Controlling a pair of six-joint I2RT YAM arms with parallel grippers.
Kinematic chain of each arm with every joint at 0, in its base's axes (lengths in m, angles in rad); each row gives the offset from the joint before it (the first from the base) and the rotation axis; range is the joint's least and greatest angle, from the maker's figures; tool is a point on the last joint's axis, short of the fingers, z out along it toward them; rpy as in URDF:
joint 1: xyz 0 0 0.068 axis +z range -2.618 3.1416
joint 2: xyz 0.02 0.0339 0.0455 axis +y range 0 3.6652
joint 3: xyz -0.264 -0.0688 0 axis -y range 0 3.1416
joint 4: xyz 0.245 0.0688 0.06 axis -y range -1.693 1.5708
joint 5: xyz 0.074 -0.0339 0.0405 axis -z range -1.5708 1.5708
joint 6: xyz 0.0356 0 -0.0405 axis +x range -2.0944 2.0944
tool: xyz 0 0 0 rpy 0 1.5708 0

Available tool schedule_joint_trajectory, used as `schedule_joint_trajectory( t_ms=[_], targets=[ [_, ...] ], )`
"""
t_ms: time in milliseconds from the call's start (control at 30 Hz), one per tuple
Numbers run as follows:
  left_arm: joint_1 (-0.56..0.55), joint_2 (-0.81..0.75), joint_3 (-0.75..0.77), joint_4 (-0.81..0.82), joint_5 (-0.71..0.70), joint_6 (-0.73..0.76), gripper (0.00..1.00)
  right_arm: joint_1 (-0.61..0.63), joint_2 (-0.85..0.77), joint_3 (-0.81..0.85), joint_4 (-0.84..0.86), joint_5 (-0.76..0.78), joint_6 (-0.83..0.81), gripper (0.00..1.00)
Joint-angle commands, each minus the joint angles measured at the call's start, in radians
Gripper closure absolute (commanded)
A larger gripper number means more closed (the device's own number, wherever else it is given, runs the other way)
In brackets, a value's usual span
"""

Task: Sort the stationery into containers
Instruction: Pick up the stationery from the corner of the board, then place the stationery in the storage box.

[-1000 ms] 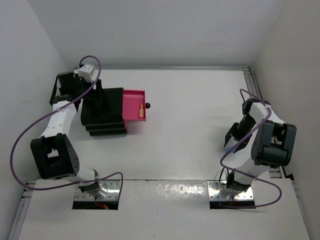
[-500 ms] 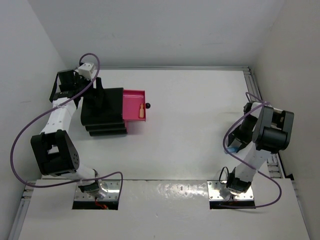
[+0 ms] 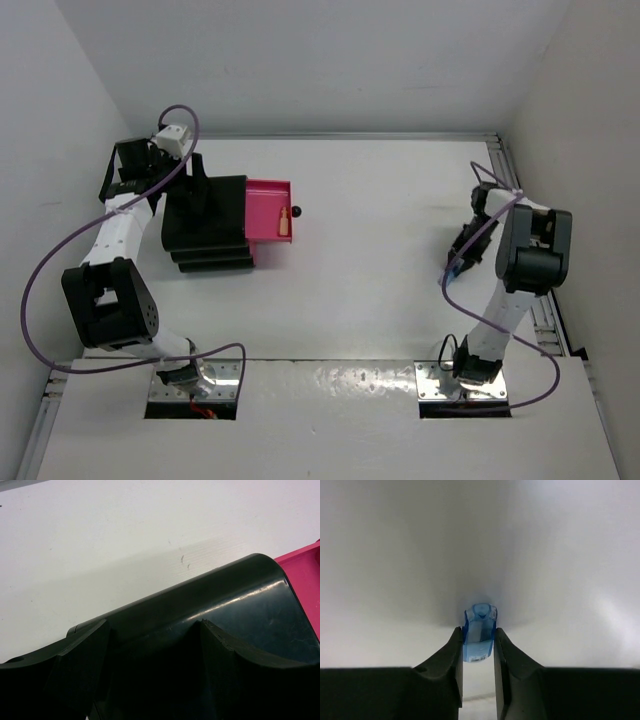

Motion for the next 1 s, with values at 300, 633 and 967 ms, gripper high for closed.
schedule_joint_trajectory(
  t_ms=[300,633,967],
  targets=[
    [-0.034,0.077,-0.063,-0.299,-0.054,-0.008,0.22,0.484,0.099,0.792,0.343,-0.315,-0.058,1.00],
    [-0.048,0.081,-0.072,-0.273,-0.065,-0.016,0.22,0.768,0.266,1.079,0.508,-0.242,-0.026,1.00],
    [-0.046,0.055,-0.112,-0.247,-0.052,-0.022,0.22,0.900,0.295,1.004,0.479,-0.245,0.083,1.00]
  ],
)
